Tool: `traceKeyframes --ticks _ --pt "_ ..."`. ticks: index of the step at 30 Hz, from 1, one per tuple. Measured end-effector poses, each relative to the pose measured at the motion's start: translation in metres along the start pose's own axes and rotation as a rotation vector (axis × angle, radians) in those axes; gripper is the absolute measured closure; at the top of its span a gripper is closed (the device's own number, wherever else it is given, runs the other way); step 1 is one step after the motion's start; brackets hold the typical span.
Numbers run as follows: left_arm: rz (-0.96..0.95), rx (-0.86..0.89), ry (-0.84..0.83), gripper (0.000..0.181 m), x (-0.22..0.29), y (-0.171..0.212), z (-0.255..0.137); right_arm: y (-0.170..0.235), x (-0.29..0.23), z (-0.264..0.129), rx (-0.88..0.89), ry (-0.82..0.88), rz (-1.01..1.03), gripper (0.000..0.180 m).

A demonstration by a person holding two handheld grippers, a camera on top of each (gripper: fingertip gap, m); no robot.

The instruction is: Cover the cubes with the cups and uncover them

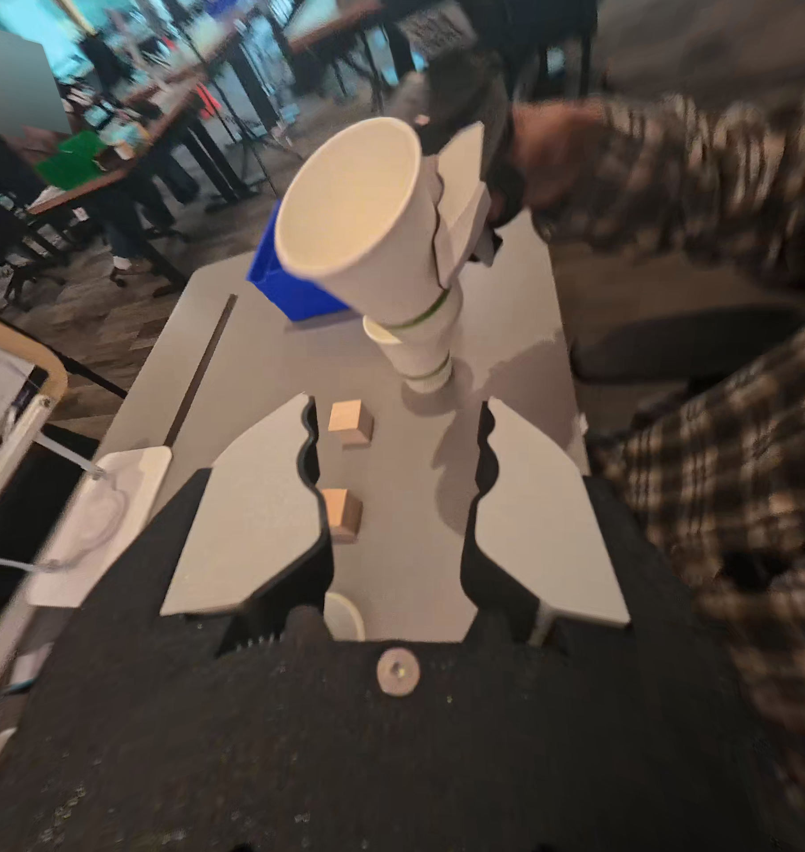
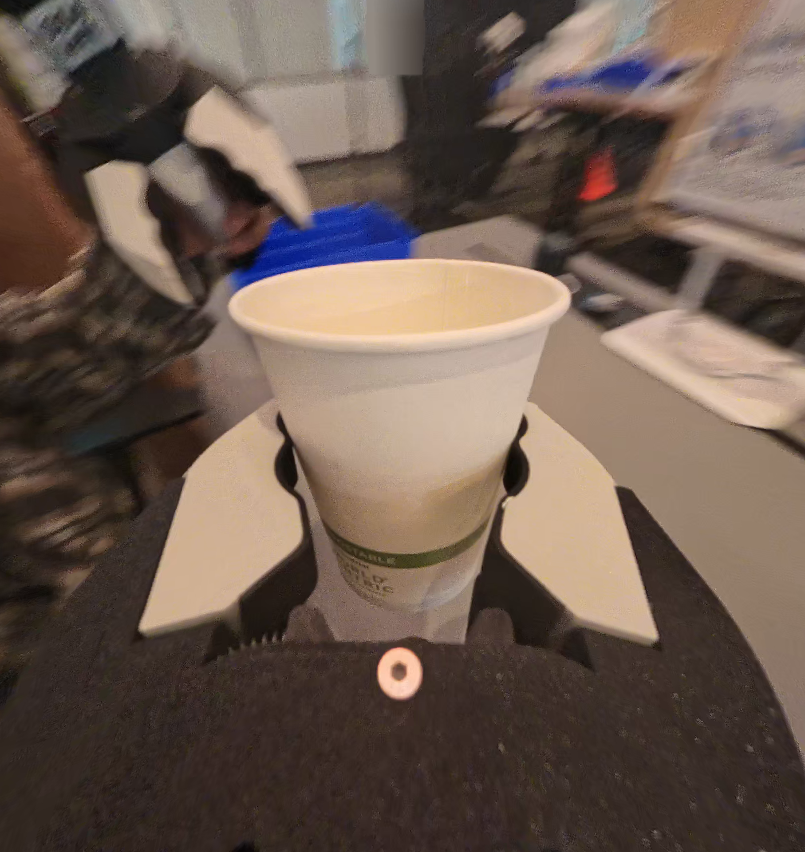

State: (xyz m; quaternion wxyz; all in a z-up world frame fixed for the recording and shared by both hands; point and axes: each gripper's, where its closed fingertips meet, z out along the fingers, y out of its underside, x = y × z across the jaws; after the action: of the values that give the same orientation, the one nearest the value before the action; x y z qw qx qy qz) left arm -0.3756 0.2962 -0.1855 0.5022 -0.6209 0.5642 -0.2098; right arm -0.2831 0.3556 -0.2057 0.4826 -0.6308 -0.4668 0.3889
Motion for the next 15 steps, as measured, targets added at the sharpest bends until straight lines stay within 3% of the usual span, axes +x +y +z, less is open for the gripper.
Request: traceKeyframes --ticks 3,6,15 --pt "-0.216 0.193 -0.011 0.117 -0.002 0.001 -0.015 0.001 0.044 -0.050 0.209 0.329 0.049 0.090" --pt "-0.375 0.281 -0.024 0.120 -0.006 0.019 -0.022 0.022 0.069 -0.072 0.275 0.512 0.067 0.090" --pt "-0.456 0.276 -0.081 0.122 -0.005 0.054 -0.033 0.056 0.086 -0.059 0.275 0.618 0.088 0.090"
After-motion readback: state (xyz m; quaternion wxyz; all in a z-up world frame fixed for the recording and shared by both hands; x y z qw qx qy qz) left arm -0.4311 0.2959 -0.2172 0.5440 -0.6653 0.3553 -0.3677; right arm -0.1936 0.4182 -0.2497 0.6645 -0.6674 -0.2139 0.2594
